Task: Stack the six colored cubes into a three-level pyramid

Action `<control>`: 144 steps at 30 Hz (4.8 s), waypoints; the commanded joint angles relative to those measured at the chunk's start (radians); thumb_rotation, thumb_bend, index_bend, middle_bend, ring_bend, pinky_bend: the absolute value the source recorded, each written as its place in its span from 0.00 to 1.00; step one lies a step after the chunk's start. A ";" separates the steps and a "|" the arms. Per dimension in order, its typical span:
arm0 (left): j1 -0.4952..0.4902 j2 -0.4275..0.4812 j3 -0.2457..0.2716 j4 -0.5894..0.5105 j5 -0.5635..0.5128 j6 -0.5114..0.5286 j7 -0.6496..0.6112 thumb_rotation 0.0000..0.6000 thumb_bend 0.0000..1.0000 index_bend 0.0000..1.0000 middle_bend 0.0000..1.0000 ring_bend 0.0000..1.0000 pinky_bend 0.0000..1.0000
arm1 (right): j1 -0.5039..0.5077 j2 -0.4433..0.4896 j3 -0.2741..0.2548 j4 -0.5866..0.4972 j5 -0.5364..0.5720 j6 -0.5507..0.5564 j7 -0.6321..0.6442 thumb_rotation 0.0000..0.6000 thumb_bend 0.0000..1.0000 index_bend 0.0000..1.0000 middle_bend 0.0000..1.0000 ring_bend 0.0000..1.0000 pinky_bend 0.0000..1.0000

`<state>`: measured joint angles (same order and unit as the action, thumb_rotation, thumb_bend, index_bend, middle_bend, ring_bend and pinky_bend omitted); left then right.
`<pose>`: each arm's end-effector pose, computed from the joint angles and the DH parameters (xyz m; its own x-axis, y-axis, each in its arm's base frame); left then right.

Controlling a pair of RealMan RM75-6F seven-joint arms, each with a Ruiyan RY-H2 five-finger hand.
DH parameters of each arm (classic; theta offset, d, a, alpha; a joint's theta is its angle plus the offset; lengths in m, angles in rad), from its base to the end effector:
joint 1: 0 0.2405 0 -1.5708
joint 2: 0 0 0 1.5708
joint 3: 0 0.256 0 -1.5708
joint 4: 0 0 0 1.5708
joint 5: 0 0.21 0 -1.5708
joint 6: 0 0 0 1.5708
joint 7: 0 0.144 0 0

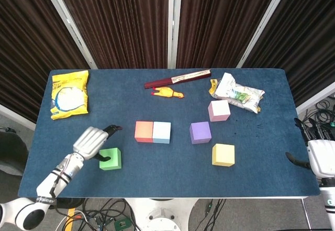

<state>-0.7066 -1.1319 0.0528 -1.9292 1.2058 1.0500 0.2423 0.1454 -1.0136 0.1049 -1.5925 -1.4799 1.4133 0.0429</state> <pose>-0.1631 0.2730 0.0669 0.4569 0.3708 0.8085 0.8601 -0.4161 -0.2952 -0.3110 -0.2125 0.1961 0.4622 0.0190 0.8866 -0.8857 -0.0386 0.4626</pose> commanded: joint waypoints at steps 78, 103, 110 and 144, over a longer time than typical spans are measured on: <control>0.096 -0.117 -0.145 0.173 -0.078 -0.033 0.021 1.00 0.00 0.43 0.46 0.85 0.80 | 0.604 -0.289 0.102 0.054 0.248 -0.674 -0.180 1.00 0.05 0.00 0.23 0.08 0.25; 0.097 -0.100 -0.147 0.185 -0.061 -0.065 -0.028 1.00 0.00 0.41 0.44 0.85 0.80 | 0.672 -0.397 0.070 0.123 0.384 -0.682 -0.234 1.00 0.13 0.20 0.44 0.17 0.26; 0.099 -0.100 -0.146 0.188 -0.059 -0.066 -0.033 1.00 0.00 0.41 0.44 0.85 0.80 | 0.679 -0.408 0.087 0.089 0.399 -0.658 -0.221 1.00 0.15 0.23 0.50 0.21 0.26; 0.115 -0.098 -0.144 0.213 -0.031 -0.069 -0.086 1.00 0.00 0.41 0.43 0.85 0.80 | 0.774 -0.545 0.100 0.113 0.575 -0.609 -0.362 1.00 0.15 0.23 0.50 0.21 0.26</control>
<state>-0.5917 -1.2302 -0.0907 -1.7164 1.1746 0.9807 0.1561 0.9184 -1.5577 0.2044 -1.4805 -0.9055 0.8034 -0.3185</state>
